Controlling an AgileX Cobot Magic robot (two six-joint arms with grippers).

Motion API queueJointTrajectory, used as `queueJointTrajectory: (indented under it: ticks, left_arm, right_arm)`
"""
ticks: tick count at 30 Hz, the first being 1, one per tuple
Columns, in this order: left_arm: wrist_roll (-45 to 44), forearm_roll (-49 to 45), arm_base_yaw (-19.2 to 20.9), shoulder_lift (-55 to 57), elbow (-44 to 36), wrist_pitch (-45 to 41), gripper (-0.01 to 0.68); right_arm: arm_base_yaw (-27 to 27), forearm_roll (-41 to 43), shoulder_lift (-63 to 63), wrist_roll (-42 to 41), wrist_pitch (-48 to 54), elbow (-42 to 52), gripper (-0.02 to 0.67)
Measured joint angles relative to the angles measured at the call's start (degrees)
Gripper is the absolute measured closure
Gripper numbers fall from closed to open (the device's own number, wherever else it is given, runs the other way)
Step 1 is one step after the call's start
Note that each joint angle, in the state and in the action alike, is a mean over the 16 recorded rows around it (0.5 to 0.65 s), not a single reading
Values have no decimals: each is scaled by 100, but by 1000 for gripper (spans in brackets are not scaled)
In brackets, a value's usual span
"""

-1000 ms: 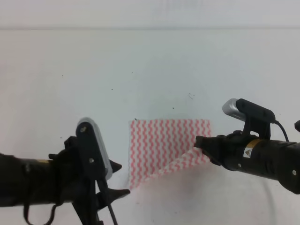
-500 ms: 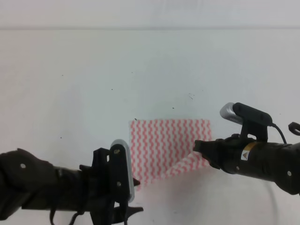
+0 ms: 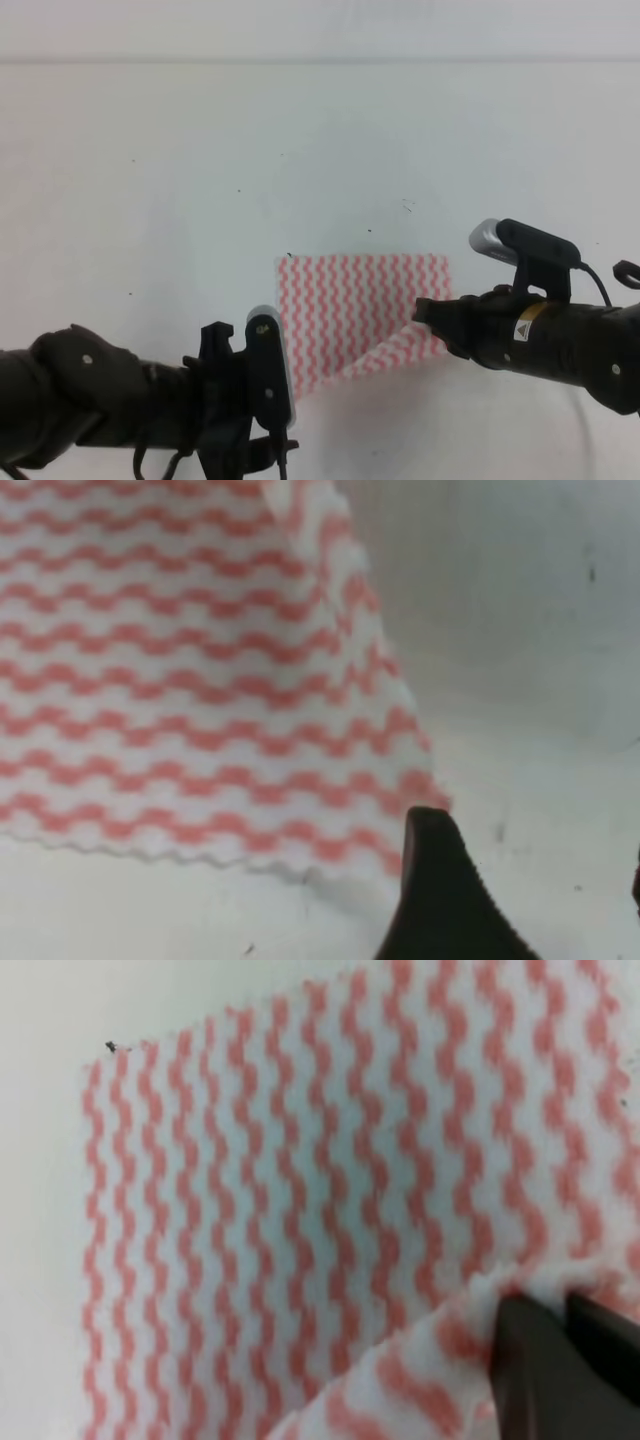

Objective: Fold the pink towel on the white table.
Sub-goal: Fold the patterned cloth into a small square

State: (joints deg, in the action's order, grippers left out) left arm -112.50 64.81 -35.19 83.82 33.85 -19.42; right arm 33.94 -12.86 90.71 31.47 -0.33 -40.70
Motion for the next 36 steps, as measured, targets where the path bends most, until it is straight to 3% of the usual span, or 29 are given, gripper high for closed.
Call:
queueJointTrajectory:
  ticks: [36]
  left_arm:
    - [-424,175,-1,408,20,741,312]
  right_arm:
    - [-11,63,-14,-49,-181,2,666]
